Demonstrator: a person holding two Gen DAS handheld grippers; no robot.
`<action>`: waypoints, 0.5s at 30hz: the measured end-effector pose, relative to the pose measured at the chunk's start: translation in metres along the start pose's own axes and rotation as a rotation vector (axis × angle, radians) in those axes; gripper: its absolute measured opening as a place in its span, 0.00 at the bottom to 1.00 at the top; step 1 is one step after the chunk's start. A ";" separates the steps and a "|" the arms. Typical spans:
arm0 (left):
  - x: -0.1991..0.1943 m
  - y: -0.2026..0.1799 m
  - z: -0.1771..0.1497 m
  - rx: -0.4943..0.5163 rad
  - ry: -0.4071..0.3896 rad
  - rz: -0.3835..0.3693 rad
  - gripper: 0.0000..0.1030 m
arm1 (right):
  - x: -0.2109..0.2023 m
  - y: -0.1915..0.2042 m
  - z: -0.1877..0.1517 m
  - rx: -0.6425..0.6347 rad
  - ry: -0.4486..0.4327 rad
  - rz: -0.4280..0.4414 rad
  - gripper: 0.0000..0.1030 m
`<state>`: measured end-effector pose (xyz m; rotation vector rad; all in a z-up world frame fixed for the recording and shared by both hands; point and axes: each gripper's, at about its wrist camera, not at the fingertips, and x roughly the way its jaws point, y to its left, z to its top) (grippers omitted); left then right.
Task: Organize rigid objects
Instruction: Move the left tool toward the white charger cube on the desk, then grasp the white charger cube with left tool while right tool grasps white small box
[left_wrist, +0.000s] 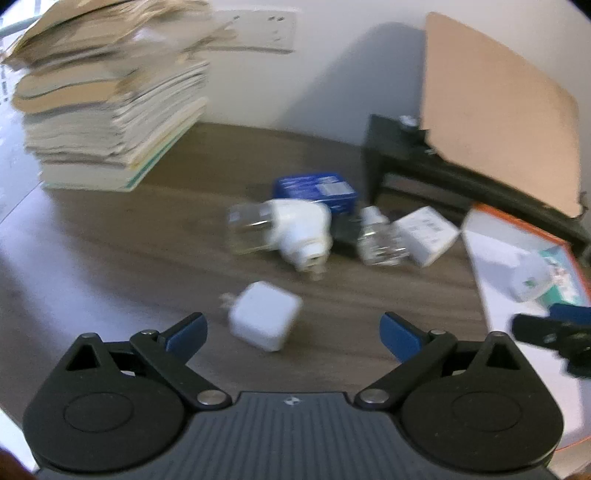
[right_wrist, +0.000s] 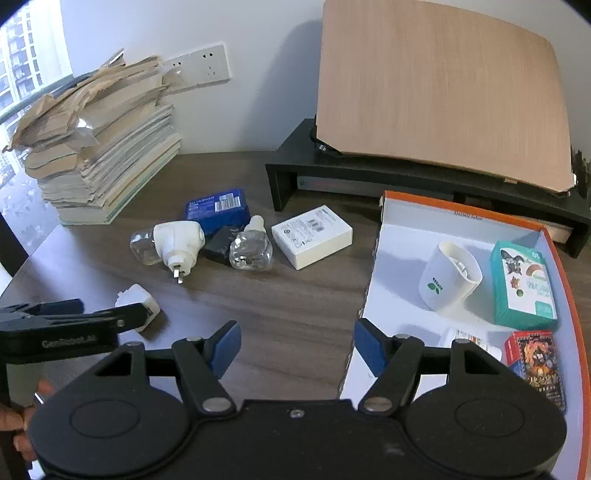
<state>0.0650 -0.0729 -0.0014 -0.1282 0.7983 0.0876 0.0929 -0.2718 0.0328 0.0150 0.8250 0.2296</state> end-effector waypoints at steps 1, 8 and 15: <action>0.002 0.005 -0.001 -0.002 0.004 0.011 1.00 | 0.001 0.000 0.000 0.000 0.002 -0.001 0.78; 0.020 0.022 -0.002 0.057 -0.008 0.040 1.00 | 0.005 -0.003 -0.003 0.019 0.022 -0.027 0.78; 0.041 0.022 -0.001 0.170 -0.025 0.007 1.00 | 0.009 -0.009 -0.004 0.046 0.037 -0.075 0.78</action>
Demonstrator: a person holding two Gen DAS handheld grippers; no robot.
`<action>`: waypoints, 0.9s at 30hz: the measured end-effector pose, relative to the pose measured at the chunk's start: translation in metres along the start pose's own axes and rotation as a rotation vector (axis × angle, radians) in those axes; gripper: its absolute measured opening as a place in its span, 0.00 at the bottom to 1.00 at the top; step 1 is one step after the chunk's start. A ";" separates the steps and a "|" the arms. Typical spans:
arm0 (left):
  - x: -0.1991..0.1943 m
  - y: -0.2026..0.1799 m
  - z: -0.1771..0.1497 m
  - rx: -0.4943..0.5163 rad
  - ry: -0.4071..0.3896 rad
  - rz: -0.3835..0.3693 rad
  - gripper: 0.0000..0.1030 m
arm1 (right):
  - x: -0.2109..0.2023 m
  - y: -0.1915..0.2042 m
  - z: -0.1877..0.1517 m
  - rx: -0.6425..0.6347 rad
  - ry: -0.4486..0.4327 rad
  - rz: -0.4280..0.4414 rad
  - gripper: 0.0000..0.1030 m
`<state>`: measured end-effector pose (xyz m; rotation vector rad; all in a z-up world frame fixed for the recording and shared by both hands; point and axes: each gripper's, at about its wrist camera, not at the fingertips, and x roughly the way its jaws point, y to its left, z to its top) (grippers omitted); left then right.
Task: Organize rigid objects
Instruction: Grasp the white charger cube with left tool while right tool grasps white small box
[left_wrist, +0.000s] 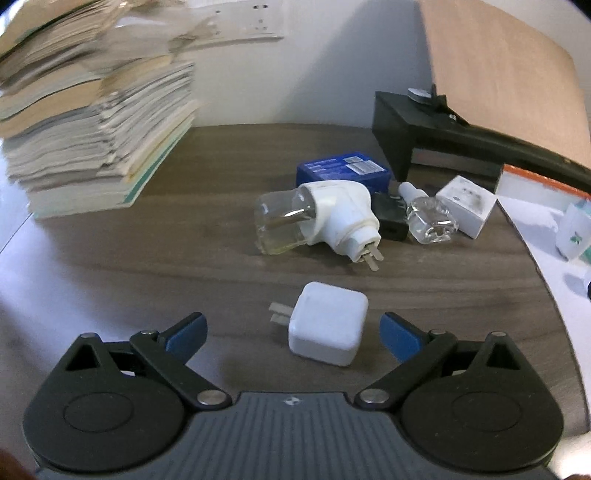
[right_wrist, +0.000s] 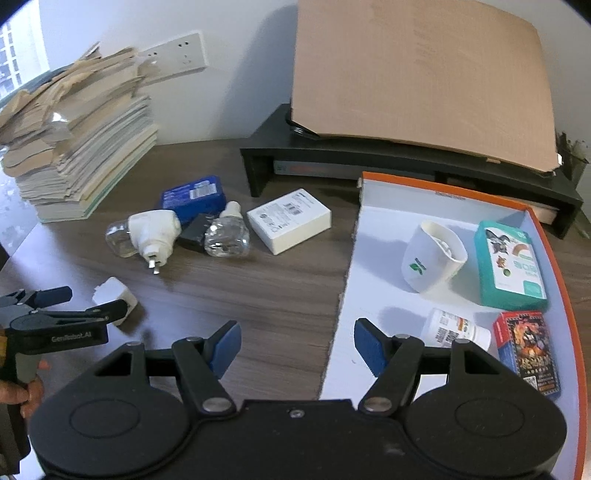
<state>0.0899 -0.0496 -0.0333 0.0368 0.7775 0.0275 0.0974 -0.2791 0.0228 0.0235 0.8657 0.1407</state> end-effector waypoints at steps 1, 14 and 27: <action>0.004 0.000 0.000 0.007 0.000 -0.005 0.99 | 0.001 -0.001 0.000 0.005 0.002 -0.005 0.78; 0.014 0.002 -0.001 0.005 -0.020 -0.094 0.57 | 0.017 -0.003 0.014 0.034 0.001 -0.049 0.78; -0.004 -0.001 0.023 -0.095 -0.037 -0.133 0.57 | 0.071 0.000 0.064 -0.192 -0.023 0.049 0.89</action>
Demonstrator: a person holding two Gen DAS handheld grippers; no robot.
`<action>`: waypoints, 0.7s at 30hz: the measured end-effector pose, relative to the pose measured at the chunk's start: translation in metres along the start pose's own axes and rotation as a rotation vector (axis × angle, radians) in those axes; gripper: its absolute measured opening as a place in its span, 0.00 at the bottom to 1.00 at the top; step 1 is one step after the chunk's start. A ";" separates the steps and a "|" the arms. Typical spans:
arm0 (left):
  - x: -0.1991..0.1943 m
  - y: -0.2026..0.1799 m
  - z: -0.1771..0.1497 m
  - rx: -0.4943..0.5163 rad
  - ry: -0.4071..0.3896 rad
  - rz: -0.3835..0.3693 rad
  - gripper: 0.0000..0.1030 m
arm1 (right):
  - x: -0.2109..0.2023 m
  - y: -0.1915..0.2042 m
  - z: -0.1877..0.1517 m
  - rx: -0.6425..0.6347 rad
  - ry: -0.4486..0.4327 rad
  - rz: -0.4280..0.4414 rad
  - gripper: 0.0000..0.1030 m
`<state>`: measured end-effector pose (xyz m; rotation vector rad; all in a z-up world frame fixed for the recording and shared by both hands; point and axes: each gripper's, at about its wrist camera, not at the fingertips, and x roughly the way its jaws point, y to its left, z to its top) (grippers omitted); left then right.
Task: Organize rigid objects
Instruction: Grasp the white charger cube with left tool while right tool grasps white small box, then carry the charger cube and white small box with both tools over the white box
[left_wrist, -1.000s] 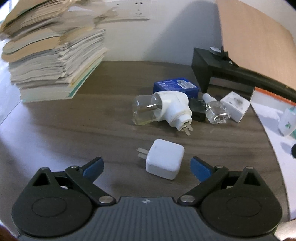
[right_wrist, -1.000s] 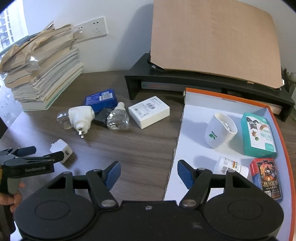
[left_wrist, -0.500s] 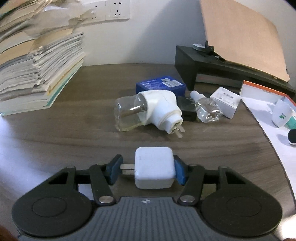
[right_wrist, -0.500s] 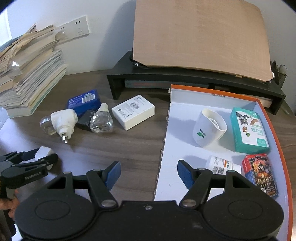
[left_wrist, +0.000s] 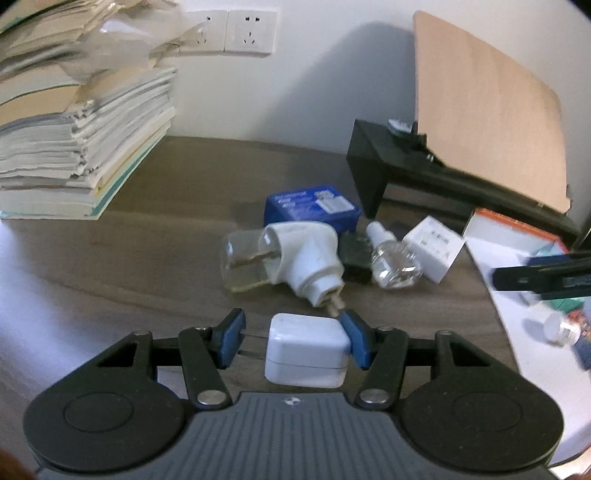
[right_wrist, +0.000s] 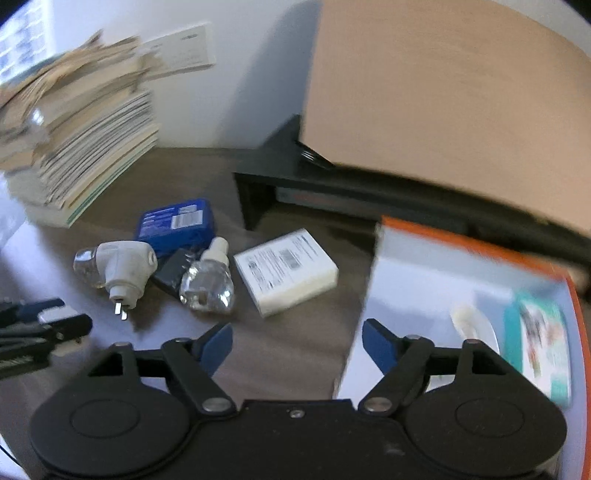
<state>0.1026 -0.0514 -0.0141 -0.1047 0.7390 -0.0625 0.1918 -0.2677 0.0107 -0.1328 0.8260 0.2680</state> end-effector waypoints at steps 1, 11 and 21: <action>-0.002 -0.001 0.001 -0.004 -0.003 0.000 0.57 | 0.006 0.000 0.004 -0.033 0.000 0.004 0.90; -0.014 -0.005 0.001 -0.063 -0.007 0.048 0.57 | 0.060 -0.009 0.037 -0.226 0.055 0.145 0.97; -0.023 -0.010 -0.001 -0.113 -0.011 0.111 0.57 | 0.104 -0.009 0.044 -0.298 0.127 0.174 0.99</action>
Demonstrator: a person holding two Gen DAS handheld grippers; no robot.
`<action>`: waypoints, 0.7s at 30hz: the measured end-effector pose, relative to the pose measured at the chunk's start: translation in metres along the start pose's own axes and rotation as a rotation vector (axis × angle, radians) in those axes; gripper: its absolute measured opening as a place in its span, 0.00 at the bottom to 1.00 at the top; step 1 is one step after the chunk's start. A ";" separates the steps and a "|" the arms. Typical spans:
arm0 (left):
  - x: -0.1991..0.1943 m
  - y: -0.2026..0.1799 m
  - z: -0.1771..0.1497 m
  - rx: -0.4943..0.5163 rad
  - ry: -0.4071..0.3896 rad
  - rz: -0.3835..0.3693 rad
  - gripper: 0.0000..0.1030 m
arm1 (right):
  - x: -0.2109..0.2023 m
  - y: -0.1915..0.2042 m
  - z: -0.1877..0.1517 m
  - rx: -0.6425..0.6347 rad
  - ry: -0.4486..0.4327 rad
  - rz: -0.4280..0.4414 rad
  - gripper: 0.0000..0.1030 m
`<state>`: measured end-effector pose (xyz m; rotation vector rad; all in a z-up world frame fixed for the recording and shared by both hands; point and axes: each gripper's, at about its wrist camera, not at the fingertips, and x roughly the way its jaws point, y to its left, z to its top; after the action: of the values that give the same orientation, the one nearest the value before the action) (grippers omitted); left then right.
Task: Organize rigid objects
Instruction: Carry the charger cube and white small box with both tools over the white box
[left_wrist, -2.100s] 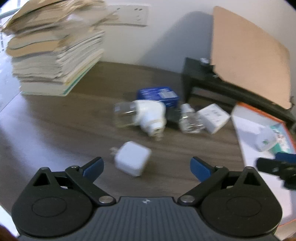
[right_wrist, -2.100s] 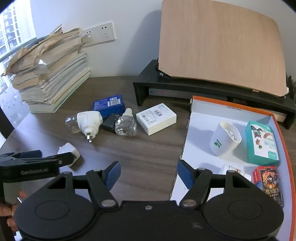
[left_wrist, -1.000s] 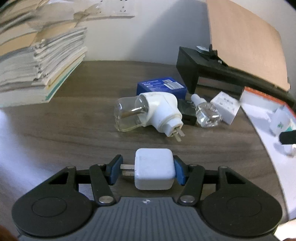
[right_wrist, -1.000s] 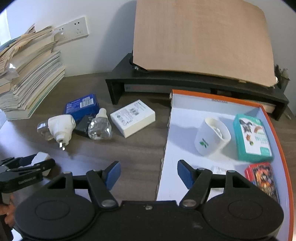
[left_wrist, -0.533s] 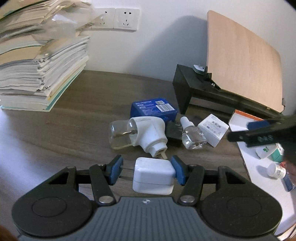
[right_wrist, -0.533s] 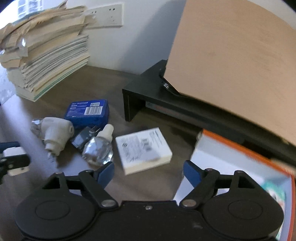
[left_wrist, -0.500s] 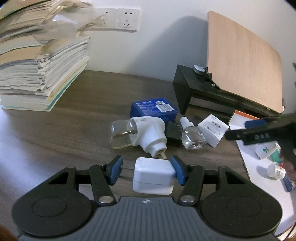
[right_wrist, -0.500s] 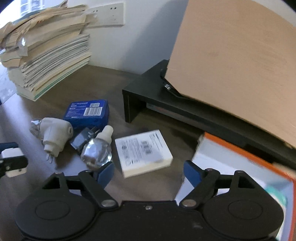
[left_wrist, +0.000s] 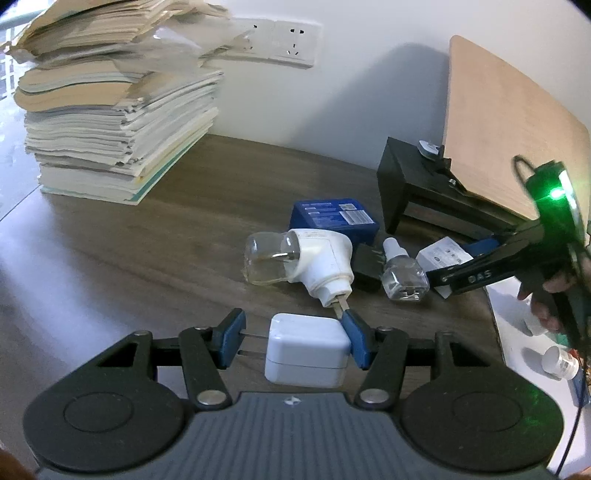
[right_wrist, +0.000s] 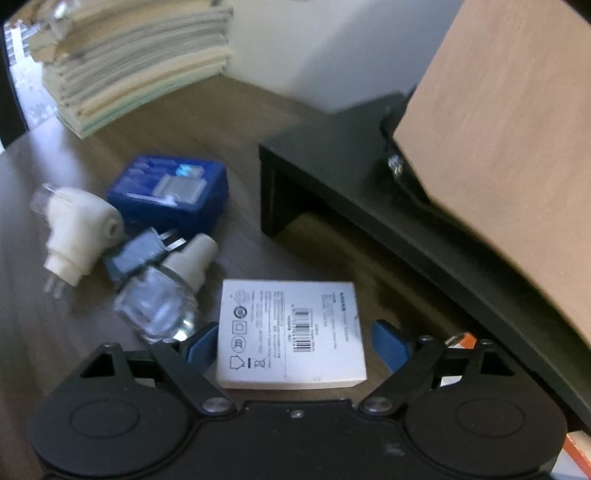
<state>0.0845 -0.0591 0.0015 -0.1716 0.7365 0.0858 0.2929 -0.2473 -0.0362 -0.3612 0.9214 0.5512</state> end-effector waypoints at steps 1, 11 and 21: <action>-0.001 -0.002 0.000 -0.001 0.000 0.003 0.57 | 0.000 -0.001 0.000 0.022 0.005 0.008 0.97; 0.002 -0.031 0.013 0.025 -0.011 -0.032 0.57 | -0.070 0.009 -0.029 0.200 -0.103 -0.045 0.90; 0.008 -0.093 0.020 0.128 -0.007 -0.169 0.57 | -0.154 -0.012 -0.092 0.485 -0.130 -0.208 0.90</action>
<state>0.1164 -0.1468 0.0229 -0.1111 0.7159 -0.1218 0.1665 -0.3494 0.0403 0.0191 0.8481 0.1476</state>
